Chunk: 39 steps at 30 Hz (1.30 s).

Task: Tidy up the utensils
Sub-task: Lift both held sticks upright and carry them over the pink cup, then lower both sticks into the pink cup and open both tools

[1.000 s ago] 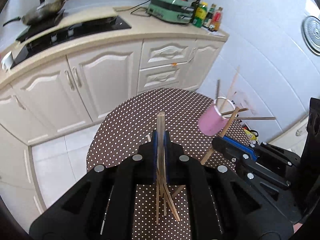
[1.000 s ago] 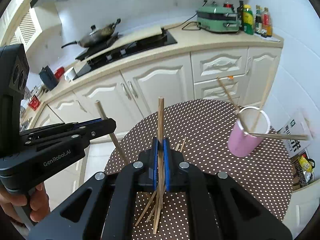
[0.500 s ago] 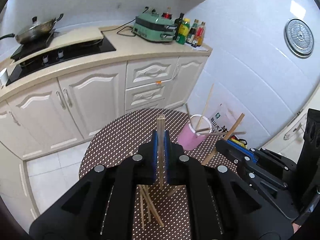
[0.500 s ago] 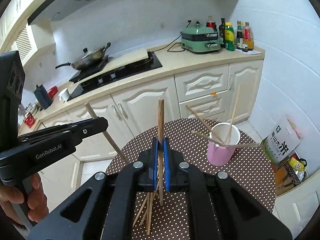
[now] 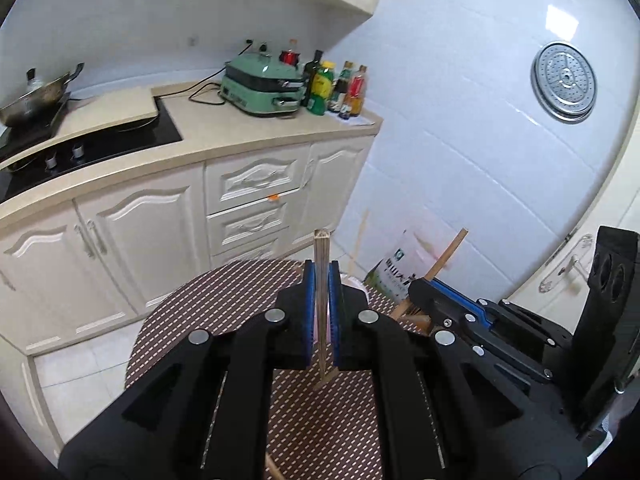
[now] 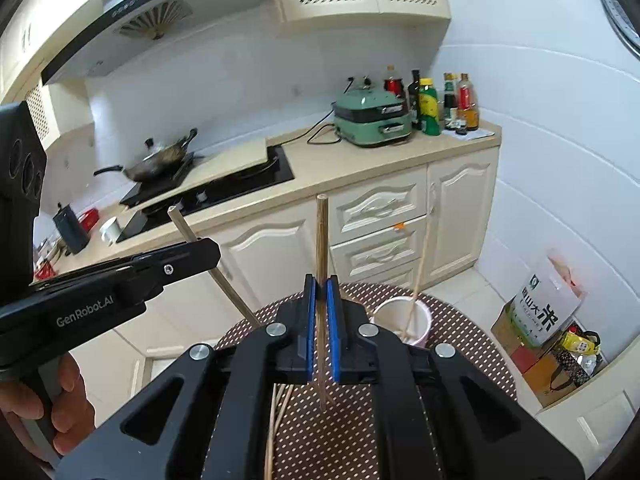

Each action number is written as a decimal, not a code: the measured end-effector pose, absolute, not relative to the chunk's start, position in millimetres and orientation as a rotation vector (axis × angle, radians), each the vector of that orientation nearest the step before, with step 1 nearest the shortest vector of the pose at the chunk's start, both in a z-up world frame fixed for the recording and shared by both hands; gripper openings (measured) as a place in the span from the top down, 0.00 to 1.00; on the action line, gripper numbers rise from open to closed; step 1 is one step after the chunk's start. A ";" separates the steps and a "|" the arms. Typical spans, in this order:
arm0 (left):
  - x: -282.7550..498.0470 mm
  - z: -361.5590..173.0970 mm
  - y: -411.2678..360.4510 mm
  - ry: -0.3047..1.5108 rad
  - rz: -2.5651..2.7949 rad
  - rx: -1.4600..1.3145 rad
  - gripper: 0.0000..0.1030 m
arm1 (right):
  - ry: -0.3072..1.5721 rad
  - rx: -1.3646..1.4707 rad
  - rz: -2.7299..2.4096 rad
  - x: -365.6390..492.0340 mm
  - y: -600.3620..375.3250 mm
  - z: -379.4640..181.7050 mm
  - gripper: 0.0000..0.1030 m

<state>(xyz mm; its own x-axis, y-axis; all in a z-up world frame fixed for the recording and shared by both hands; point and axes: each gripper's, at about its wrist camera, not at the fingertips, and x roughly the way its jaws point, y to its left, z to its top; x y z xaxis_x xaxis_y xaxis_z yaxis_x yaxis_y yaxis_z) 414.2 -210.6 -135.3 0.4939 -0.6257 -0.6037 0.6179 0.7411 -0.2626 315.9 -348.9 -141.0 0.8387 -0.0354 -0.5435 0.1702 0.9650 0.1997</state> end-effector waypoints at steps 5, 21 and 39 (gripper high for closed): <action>421.3 -130.6 -235.3 0.717 -0.792 -0.025 0.94 | 0.537 0.254 -0.143 316.0 -371.6 -135.9 0.96; 459.1 -137.2 -281.2 0.718 -0.769 -0.079 0.94 | 0.477 0.303 -0.209 334.2 -436.5 -130.9 0.96; 485.6 -152.4 -293.8 0.727 -0.716 -0.053 0.94 | 0.503 0.307 -0.234 357.5 -460.0 -148.8 0.96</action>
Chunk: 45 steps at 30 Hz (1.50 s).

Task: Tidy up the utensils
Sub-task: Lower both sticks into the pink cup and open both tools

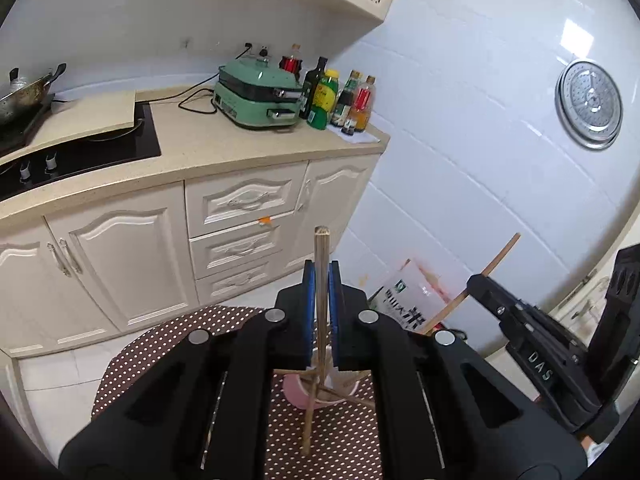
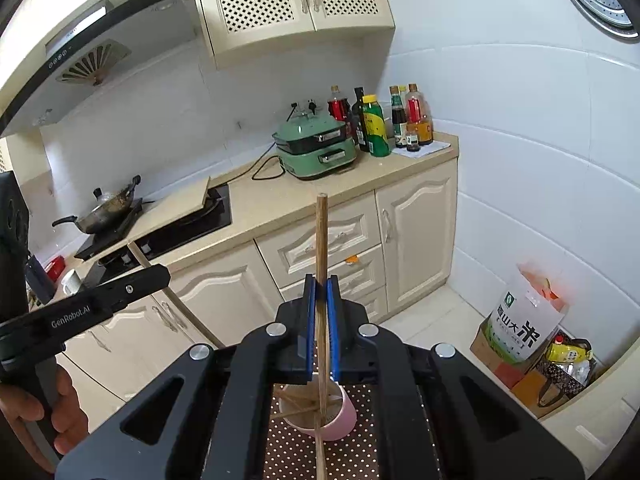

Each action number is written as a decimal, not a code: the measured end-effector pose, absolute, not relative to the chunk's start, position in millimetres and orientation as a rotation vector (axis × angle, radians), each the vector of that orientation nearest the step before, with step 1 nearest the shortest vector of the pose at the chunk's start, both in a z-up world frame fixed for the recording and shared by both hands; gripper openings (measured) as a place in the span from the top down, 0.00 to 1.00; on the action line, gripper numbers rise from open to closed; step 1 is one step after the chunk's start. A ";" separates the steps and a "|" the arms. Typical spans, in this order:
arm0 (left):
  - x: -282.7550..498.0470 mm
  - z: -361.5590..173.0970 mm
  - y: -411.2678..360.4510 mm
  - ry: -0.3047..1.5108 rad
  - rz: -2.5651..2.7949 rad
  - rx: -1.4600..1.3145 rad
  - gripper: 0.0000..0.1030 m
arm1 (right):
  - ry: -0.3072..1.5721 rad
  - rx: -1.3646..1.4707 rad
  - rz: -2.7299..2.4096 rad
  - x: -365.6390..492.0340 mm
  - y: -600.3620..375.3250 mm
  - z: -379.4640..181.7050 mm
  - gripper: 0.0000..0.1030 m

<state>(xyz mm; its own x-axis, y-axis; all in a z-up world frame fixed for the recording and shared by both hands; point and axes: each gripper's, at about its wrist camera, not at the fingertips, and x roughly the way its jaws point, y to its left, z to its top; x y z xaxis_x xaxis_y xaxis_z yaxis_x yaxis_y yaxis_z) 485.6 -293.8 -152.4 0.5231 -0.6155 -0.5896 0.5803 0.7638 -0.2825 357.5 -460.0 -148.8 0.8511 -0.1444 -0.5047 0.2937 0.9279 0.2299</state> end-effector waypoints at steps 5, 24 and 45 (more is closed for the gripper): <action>486.9 -166.6 -296.6 0.763 -0.721 -0.032 0.94 | 0.530 0.307 -0.239 361.5 -462.4 -158.8 0.96; 484.1 -205.0 -312.0 0.886 -0.748 0.062 0.94 | 0.703 0.313 -0.219 373.4 -452.5 -204.5 0.96; 484.8 -216.6 -301.0 0.957 -0.721 0.064 0.43 | 0.743 0.327 -0.214 368.2 -441.2 -206.6 0.93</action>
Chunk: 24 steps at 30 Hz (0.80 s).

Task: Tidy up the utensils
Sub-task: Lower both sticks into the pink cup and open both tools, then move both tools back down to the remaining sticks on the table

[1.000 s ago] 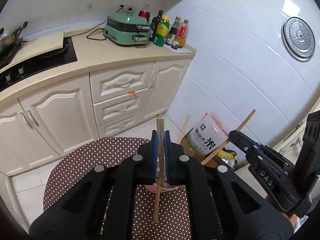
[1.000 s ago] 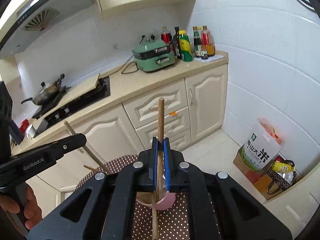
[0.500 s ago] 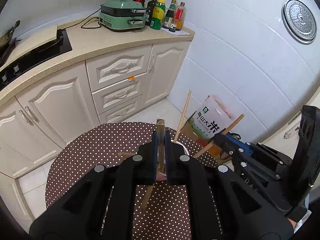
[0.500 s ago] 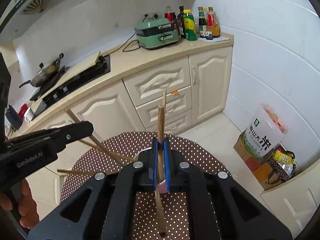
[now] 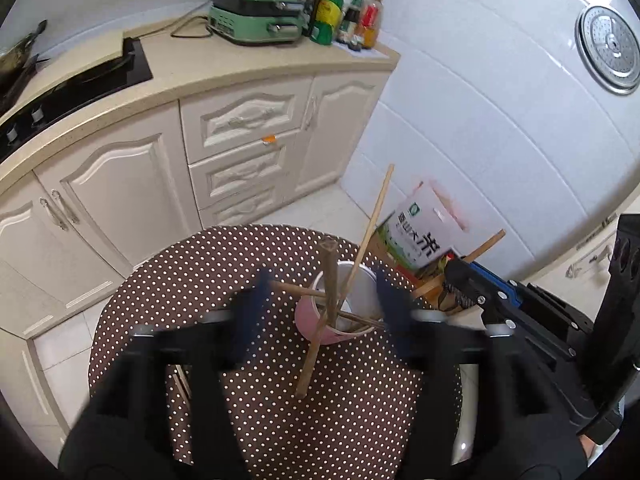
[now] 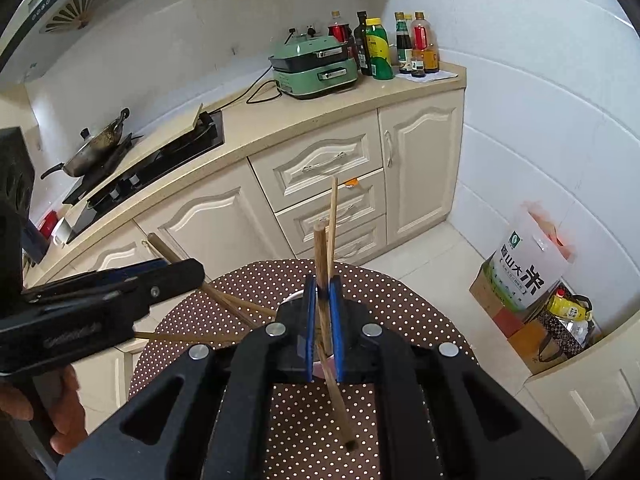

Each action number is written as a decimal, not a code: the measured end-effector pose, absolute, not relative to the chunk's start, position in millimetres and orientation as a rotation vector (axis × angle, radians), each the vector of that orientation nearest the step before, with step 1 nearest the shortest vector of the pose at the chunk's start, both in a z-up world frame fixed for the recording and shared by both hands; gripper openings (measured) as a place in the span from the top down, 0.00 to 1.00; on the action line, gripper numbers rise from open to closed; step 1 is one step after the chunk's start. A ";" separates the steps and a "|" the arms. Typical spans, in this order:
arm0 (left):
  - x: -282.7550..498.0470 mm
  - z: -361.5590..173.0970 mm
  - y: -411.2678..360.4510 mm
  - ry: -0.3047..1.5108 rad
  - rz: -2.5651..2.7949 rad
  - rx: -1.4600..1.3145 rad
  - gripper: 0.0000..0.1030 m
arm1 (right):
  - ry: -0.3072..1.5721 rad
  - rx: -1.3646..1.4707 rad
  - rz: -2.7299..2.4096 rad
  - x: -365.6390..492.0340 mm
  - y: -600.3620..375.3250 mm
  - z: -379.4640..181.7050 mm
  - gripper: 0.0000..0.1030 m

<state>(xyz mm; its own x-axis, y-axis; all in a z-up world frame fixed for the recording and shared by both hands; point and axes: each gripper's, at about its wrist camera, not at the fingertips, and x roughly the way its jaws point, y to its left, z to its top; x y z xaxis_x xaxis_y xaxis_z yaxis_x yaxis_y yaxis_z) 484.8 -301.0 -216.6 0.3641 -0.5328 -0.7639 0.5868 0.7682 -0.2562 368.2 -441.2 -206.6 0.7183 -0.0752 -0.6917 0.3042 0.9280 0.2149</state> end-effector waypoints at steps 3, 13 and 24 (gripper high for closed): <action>482.3 -213.6 -296.5 0.950 -0.715 0.065 0.43 | 0.735 0.326 -0.215 366.5 -438.4 -202.4 0.92; 465.6 -199.7 -272.9 0.918 -0.703 0.050 0.43 | 0.694 0.330 -0.229 348.3 -425.9 -189.0 0.83; 438.9 -187.8 -230.1 0.886 -0.669 0.039 0.42 | 0.641 0.310 -0.197 320.6 -387.2 -169.3 0.82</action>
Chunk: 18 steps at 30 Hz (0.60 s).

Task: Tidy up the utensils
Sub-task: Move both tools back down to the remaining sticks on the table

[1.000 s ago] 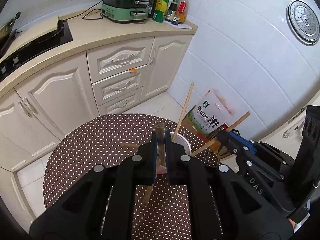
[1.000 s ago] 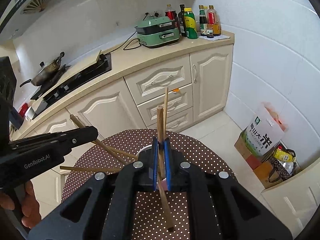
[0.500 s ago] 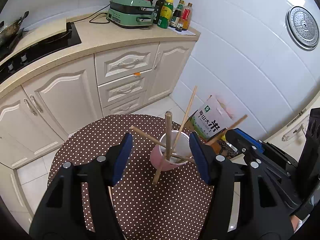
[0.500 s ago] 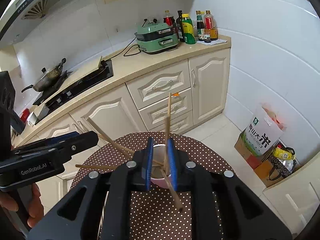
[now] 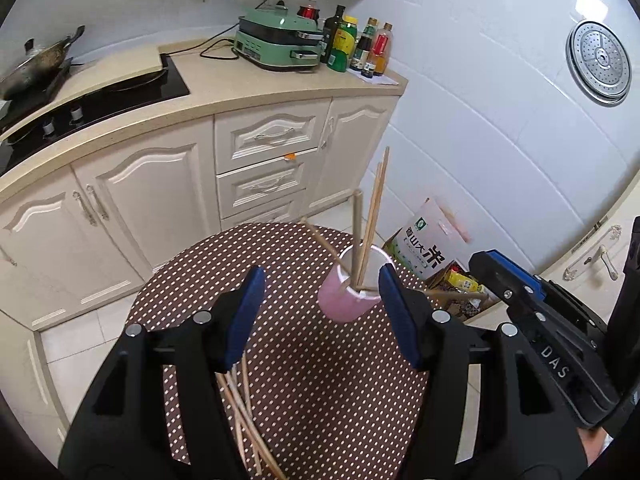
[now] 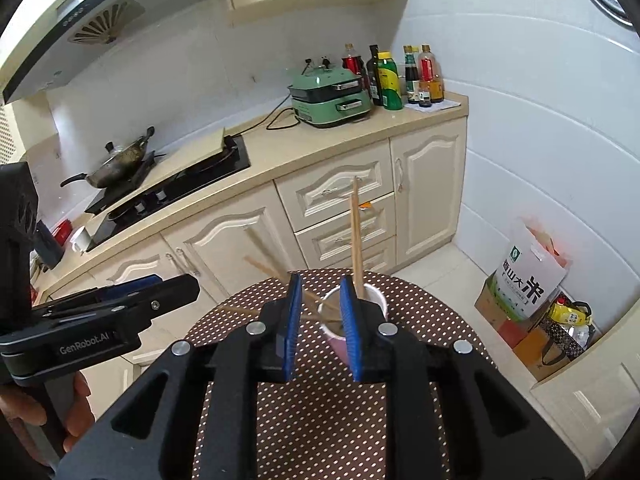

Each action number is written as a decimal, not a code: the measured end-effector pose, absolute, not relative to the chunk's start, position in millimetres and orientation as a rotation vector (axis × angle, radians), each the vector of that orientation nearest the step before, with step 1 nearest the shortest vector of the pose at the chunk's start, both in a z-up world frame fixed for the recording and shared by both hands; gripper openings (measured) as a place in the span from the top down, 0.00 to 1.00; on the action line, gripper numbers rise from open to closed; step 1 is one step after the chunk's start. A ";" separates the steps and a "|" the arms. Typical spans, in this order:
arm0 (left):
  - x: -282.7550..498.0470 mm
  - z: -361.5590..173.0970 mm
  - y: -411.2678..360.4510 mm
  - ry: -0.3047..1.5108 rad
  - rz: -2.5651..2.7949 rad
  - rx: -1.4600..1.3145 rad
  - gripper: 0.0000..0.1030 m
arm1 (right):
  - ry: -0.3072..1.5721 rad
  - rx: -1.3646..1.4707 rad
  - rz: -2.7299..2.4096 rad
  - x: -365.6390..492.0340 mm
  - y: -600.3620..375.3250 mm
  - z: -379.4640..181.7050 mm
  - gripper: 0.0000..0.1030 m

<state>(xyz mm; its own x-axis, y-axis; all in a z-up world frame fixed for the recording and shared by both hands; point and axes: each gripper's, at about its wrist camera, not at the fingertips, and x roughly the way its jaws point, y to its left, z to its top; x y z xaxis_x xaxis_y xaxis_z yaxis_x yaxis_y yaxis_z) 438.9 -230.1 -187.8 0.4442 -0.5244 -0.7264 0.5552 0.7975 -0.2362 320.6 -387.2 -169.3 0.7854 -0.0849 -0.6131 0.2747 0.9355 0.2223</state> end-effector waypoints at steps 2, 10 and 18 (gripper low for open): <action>433.6 -187.9 -218.8 0.890 -0.658 0.037 0.41 | 0.639 0.307 -0.189 316.4 -378.5 -168.3 0.82; 414.7 -196.4 -170.8 0.914 -0.594 0.030 0.41 | 0.660 0.294 -0.141 302.6 -341.6 -173.7 0.81; 410.0 -223.5 -126.9 0.974 -0.513 0.009 0.41 | 0.732 0.279 -0.075 306.5 -306.0 -197.6 0.81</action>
<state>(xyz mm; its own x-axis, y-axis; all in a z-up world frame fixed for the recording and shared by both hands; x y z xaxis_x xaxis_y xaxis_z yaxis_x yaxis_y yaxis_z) 410.0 -126.9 -223.5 0.4525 -0.4116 -0.7911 0.4199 0.8809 -0.2182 306.5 -306.0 -197.6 0.7432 0.0295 -0.6684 0.1642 0.9604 0.2250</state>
